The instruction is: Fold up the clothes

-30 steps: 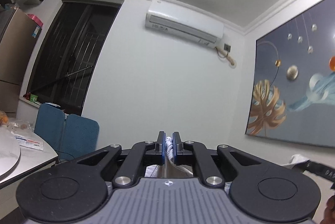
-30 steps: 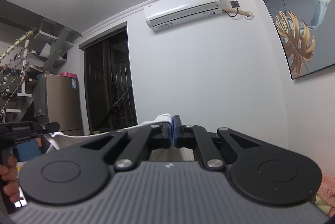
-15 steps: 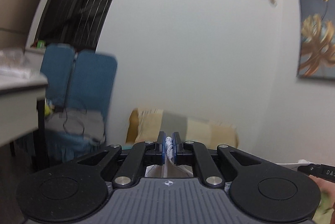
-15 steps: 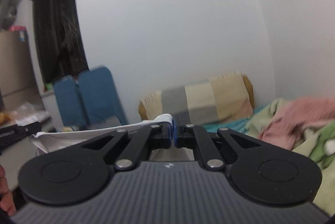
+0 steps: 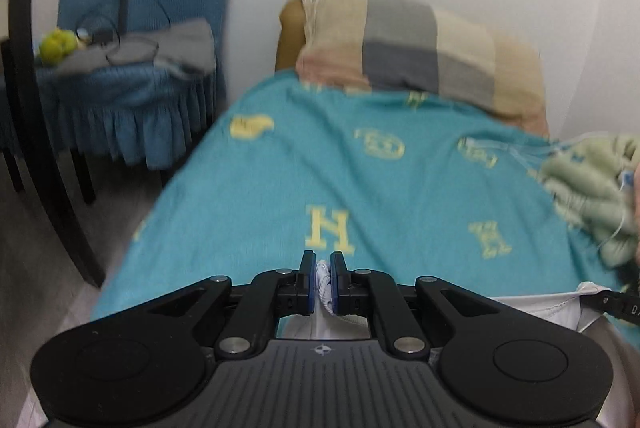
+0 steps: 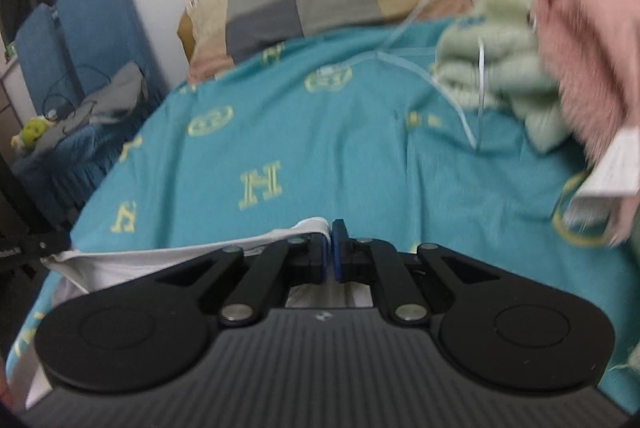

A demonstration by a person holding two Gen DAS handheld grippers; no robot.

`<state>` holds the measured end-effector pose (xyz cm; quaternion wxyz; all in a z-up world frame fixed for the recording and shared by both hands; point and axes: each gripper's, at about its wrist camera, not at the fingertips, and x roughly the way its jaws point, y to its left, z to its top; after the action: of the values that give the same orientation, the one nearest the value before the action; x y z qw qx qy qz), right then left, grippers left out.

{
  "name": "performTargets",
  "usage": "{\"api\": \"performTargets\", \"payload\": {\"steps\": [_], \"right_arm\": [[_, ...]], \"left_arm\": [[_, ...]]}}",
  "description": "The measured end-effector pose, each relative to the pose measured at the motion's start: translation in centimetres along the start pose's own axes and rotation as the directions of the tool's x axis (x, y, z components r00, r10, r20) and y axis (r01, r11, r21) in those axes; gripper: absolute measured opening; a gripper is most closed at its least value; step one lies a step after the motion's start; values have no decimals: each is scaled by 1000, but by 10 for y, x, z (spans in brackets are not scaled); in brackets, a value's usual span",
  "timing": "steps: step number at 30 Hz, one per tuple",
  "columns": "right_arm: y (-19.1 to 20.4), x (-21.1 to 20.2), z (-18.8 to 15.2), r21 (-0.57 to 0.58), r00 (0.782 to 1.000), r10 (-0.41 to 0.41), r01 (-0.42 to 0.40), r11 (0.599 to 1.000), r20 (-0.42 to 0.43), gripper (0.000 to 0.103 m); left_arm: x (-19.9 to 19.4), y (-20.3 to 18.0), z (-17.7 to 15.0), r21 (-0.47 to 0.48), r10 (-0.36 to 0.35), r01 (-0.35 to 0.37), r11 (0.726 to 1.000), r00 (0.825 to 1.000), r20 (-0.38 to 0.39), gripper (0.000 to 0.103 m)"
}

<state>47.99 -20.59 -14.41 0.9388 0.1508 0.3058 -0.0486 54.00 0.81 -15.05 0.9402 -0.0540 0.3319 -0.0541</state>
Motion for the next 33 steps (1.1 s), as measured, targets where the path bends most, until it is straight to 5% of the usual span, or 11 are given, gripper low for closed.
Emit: {"api": "performTargets", "payload": {"steps": [1,3,5,7,11,18,22,25,33], "right_arm": [[-1,1,3,8,1000,5,-5,1000,-22,10],[-4,-1,8,21,998,20,-19,1000,-63,16],[-5,-8,12,32,995,41,-38,999,-91,60],[-6,-26,16,45,995,60,-56,997,-76,74],[-9,-86,13,83,994,90,-85,993,-59,72],[-28,-217,-24,148,994,101,-96,984,-32,72],[-33,-284,-44,152,998,31,-24,988,-46,73],[-37,-319,-59,219,995,68,-52,974,-67,74],[-42,-341,-87,245,994,99,-83,966,-51,74]], "left_arm": [[3,1,-1,2,3,-3,1000,1000,-14,13],[-2,0,-2,12,15,-14,1000,1000,-26,34],[-16,0,1,22,-1,2,1000,999,-46,52],[-46,1,4,28,-20,22,999,999,-41,58],[-110,11,-3,22,-51,52,998,998,-31,73],[-242,44,-75,-80,-62,58,995,997,-46,75],[-289,74,-115,-224,-65,50,973,996,-57,73],[-306,97,-131,-376,-99,53,925,990,-105,70],[-302,118,-150,-497,-106,46,867,990,-94,70]]}}
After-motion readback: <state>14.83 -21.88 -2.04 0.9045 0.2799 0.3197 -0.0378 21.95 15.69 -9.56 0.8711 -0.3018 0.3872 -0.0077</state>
